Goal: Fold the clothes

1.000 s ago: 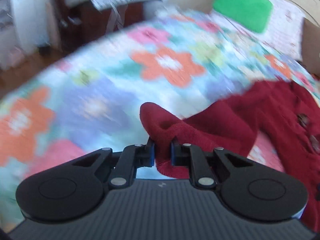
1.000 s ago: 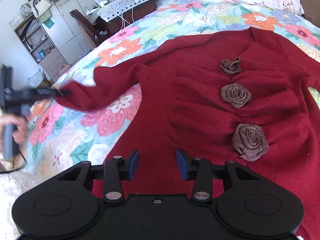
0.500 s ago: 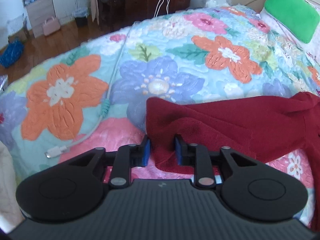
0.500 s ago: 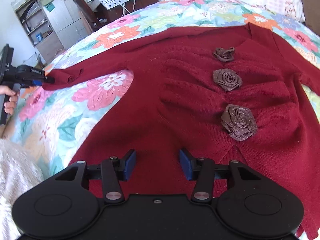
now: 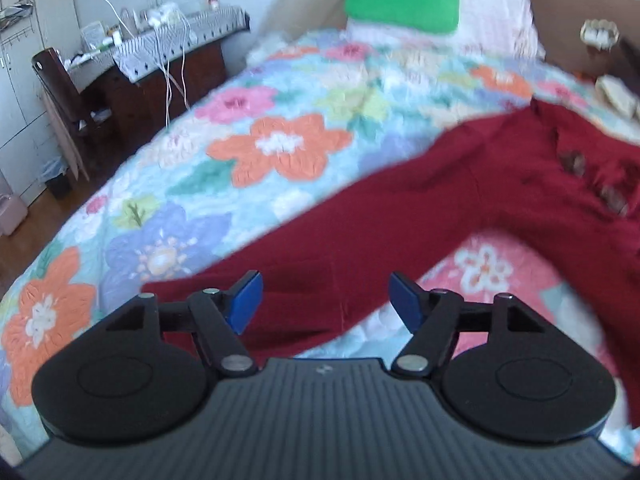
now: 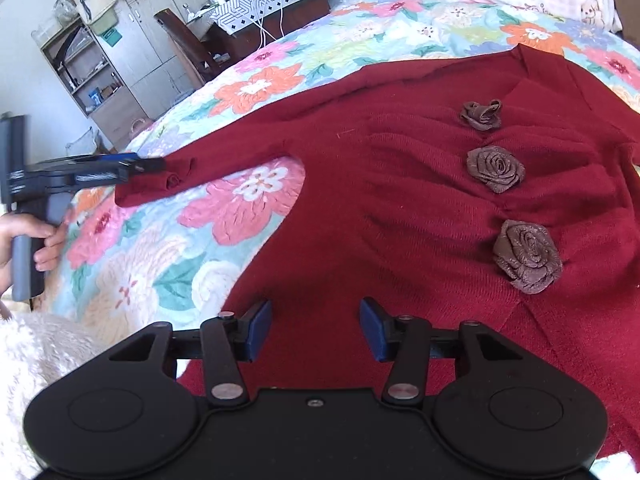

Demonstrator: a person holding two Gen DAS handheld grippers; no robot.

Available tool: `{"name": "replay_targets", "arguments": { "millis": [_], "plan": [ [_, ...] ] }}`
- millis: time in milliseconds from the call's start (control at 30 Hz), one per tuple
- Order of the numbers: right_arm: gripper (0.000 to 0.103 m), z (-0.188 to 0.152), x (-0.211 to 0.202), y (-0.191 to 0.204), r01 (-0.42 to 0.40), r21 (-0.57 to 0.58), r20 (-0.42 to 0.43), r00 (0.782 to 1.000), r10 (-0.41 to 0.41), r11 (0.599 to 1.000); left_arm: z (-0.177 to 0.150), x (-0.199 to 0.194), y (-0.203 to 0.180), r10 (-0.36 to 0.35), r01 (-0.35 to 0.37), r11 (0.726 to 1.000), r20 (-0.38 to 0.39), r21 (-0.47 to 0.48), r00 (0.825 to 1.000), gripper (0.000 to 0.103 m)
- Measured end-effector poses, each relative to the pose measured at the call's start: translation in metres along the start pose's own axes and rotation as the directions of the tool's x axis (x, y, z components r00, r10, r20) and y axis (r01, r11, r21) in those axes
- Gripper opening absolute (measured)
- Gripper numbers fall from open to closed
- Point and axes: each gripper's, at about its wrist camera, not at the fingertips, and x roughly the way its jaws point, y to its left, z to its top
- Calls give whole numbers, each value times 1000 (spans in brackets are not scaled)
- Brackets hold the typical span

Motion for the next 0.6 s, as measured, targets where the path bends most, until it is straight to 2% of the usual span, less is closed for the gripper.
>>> {"name": "replay_targets", "arguments": {
  "millis": [67, 133, 167, 200, 267, 367, 433, 500, 600],
  "plan": [
    [55, -3, 2, -1, 3, -13, -8, 1000, -3, 1000, -4, 17, -3, 36, -37, 999, -56, -10, 998, 69],
    [55, -6, 5, -3, 3, -18, -14, 1000, -3, 1000, -8, 28, 7, 67, -74, 995, -94, -74, 993, 68],
    [55, -8, 5, -4, -1, -17, -13, 1000, 1, 1000, -11, 27, 17, 44, -56, 989, -94, -139, 995, 60],
    [56, -9, 5, -5, -4, -17, -10, 1000, 3, 1000, -13, 26, 26, 23, -41, 979, -93, -199, 995, 40],
    [56, -11, 7, -6, -6, -18, -5, 1000, 6, 1000, -13, 20, 41, 5, -32, 959, -97, -282, 995, 15],
    [58, -13, 11, -7, -7, -20, 1, 1000, 7, 1000, -11, 6, 52, 110, -127, 961, -83, -244, 990, 13],
    [60, -14, 12, -5, -5, -29, 2, 1000, 5, 1000, -10, -4, 60, 150, -162, 957, -67, -241, 986, 12],
    [61, -15, 11, -2, 3, -47, 2, 1000, -2, 999, -9, -12, 74, 228, -240, 936, -75, -258, 971, 12],
    [61, -16, 11, -1, 8, -55, 3, 1000, -8, 998, -9, -20, 97, 342, -356, 888, -98, -290, 934, 12]
  ]
}}
